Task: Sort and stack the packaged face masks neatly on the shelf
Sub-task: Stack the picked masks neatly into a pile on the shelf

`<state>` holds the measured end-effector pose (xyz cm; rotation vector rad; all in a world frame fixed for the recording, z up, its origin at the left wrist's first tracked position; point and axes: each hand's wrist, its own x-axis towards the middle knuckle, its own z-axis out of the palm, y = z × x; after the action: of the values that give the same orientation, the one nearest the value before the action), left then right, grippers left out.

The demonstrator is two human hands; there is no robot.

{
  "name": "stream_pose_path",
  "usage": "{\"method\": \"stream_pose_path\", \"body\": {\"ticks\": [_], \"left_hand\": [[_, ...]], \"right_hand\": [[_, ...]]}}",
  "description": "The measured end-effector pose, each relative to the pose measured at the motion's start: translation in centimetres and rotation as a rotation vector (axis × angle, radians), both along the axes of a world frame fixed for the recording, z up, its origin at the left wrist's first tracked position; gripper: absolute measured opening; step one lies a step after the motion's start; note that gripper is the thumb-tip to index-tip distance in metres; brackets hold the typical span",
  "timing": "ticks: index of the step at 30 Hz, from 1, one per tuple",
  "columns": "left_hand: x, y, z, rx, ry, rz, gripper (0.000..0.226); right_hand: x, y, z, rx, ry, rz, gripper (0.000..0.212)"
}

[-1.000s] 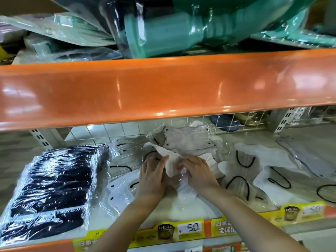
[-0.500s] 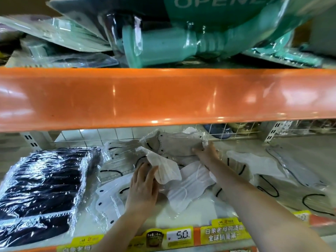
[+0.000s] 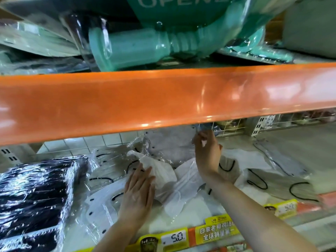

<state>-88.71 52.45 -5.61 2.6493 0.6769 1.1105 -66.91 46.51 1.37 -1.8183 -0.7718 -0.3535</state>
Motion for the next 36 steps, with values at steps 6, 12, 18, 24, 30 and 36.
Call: {"method": "stream_pose_path", "body": {"ticks": [6, 12, 18, 24, 30, 36], "left_hand": [[-0.2, -2.0, 2.5, -0.532, -0.115, -0.037, 0.052], [-0.5, -2.1, 3.7, -1.167, -0.427, -0.104, 0.063], [-1.6, -0.8, 4.8, -1.192, -0.395, 0.099, 0.041], [-5.8, 1.5, 5.8, -1.382, -0.283, 0.055, 0.028], [-8.1, 3.4, 5.6, -0.810, 0.040, 0.245, 0.027], [-9.2, 1.2, 6.1, 0.107, 0.299, 0.169, 0.051]], "right_hand": [[-3.9, -3.0, -0.5, -0.091, -0.616, 0.248, 0.002], [-7.5, -4.8, -5.3, -0.317, -0.679, 0.528, 0.015], [-8.8, -4.1, -5.8, -0.487, -0.620, 0.719, 0.046], [-7.5, -3.1, -4.8, -0.430, -0.595, 0.712, 0.050], [-8.5, -2.0, -3.5, -0.386, -0.730, 0.621, 0.023], [-12.5, -0.4, -3.0, -0.283, -0.733, 0.570, 0.015]]}}
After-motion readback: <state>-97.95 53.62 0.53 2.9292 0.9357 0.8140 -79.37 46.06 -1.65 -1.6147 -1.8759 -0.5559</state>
